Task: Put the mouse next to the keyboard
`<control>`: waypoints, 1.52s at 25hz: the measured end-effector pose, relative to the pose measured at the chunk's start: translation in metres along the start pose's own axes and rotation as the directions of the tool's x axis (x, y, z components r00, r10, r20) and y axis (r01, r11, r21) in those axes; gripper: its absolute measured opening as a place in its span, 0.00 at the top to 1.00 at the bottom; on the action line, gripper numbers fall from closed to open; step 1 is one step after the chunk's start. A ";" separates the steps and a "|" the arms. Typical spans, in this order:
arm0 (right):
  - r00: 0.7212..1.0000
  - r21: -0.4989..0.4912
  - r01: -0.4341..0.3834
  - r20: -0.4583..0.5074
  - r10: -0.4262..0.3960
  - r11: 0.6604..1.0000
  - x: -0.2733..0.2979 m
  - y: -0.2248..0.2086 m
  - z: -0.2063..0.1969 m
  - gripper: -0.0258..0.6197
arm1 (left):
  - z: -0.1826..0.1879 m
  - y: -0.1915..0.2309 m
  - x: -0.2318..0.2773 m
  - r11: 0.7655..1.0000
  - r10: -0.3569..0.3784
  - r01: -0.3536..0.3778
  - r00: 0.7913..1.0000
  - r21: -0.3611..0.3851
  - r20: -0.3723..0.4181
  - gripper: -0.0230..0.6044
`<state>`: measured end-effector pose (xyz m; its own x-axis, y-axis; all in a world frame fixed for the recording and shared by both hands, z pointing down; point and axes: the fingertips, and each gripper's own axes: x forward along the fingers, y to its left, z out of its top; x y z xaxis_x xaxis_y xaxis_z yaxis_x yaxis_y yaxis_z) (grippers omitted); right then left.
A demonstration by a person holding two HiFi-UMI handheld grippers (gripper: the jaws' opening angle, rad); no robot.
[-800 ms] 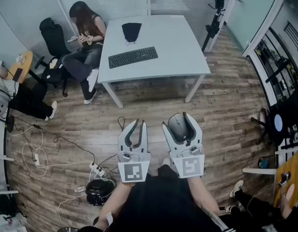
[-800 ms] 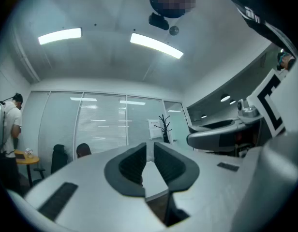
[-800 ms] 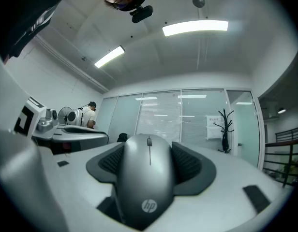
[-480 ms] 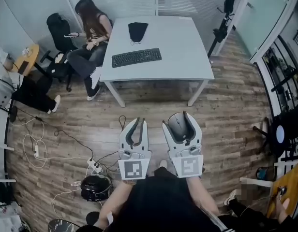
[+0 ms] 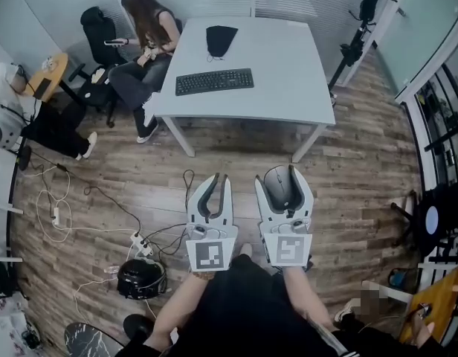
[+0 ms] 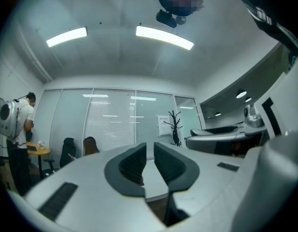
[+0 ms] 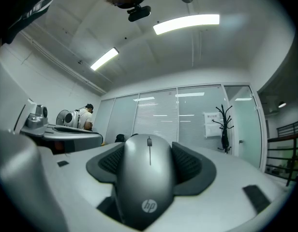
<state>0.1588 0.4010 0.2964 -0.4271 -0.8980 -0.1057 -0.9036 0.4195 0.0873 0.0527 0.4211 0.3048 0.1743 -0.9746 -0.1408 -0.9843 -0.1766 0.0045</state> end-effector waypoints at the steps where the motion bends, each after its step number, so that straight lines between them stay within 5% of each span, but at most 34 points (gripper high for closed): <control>1: 1.000 -0.006 0.007 -0.001 -0.007 1.000 0.002 -0.002 -0.001 0.51 | -0.001 0.000 0.004 1.000 -0.001 0.001 1.000 -0.005 0.002 0.88; 8: 0.998 -0.051 0.056 -0.017 -0.057 0.997 0.037 -0.018 -0.011 0.51 | -0.004 0.005 0.047 0.999 -0.032 0.033 0.999 -0.032 0.021 0.88; 23: 0.984 -0.108 0.176 -0.011 -0.178 0.979 0.158 -0.009 -0.012 0.51 | -0.015 0.098 0.134 0.994 -0.071 0.074 0.997 -0.078 0.038 0.91; 38: 0.984 -0.086 0.169 -0.035 -0.172 0.982 0.243 -0.041 -0.040 0.51 | -0.045 0.123 0.229 0.998 -0.060 0.060 0.998 -0.030 0.012 0.93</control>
<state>0.0939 0.1604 0.3065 -0.2637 -0.9609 -0.0849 -0.9563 0.2489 0.1534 -0.0272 0.1701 0.3174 0.2322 -0.9605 -0.1531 -0.9708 -0.2387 0.0252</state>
